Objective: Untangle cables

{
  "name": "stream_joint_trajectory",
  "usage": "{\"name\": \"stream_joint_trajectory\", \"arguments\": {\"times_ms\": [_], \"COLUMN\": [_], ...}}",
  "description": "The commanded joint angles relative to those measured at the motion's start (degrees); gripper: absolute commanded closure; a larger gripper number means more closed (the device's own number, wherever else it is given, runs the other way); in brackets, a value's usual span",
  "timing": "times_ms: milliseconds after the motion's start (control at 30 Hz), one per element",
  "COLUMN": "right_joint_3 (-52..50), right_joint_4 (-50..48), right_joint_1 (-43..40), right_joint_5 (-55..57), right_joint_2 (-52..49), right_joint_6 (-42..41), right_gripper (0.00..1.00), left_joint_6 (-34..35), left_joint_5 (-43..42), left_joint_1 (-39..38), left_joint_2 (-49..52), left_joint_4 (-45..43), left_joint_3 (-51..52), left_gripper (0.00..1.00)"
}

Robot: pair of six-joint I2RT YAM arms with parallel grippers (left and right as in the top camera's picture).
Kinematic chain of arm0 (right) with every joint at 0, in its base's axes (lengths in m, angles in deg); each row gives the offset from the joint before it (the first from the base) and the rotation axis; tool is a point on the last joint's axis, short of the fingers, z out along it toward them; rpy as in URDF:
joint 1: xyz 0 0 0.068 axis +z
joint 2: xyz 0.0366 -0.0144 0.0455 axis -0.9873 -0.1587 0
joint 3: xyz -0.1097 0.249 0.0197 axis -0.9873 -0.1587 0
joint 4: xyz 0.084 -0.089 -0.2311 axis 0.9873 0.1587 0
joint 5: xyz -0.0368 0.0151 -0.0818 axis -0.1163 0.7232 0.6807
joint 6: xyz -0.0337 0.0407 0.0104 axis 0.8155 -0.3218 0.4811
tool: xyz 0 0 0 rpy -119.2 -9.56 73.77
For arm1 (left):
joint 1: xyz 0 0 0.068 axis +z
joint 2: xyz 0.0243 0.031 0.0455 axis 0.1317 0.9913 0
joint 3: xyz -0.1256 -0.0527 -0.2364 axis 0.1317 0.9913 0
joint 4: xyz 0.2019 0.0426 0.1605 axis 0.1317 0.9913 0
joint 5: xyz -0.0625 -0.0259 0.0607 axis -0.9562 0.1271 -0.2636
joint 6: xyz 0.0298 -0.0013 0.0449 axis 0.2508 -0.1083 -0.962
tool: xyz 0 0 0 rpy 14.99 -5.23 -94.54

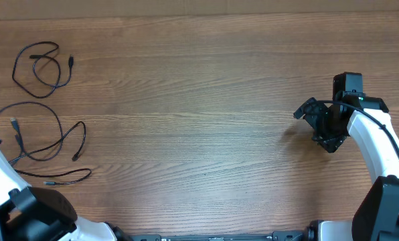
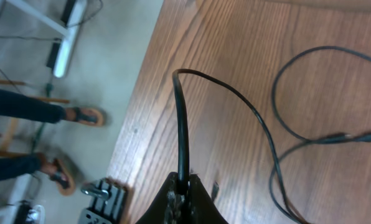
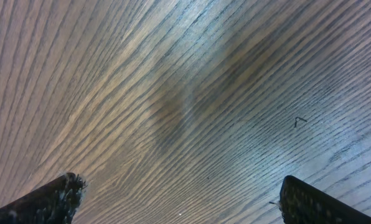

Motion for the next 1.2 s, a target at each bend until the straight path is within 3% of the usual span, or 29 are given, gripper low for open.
{"name": "stream_joint_trajectory", "arguments": {"times_ms": [0, 267, 367, 533, 600, 867, 1167], "right_joint_3": [-0.3, -0.3, -0.3, -0.3, -0.3, -0.3, -0.3], "right_joint_4": [-0.1, -0.1, -0.1, -0.1, -0.1, -0.1, -0.1], "right_joint_1": [-0.3, -0.3, -0.3, -0.3, -0.3, -0.3, -0.3], "right_joint_5": [0.8, 0.8, 0.8, 0.8, 0.8, 0.8, 0.8], "right_joint_2": [0.0, 0.0, 0.0, 0.0, 0.0, 0.0, 0.0], "right_joint_6": [0.2, 0.2, 0.2, 0.2, 0.2, 0.2, 0.2], "right_gripper": [0.0, 0.0, 0.0, 0.0, 0.0, 0.0, 0.0], "left_joint_6": [-1.3, -5.7, -10.8, -32.4, -33.9, -39.3, -40.7], "left_joint_5": [3.7, 1.6, -9.4, -32.9, -37.0, -44.0, -43.8], "left_joint_1": [0.9, 2.1, 2.1, 0.4, -1.0, -9.5, -18.0], "left_joint_2": [2.1, 7.3, 8.7, 9.0, 9.0, 9.0, 8.6], "left_joint_4": [0.2, 0.1, -2.0, -10.5, -11.4, -14.0, -17.4], "left_joint_3": [0.1, 0.3, 0.3, 0.3, 0.3, -0.3, -4.1], "left_gripper": [0.94, 0.96, 0.96, 0.96, 0.96, 0.96, 0.96]}}
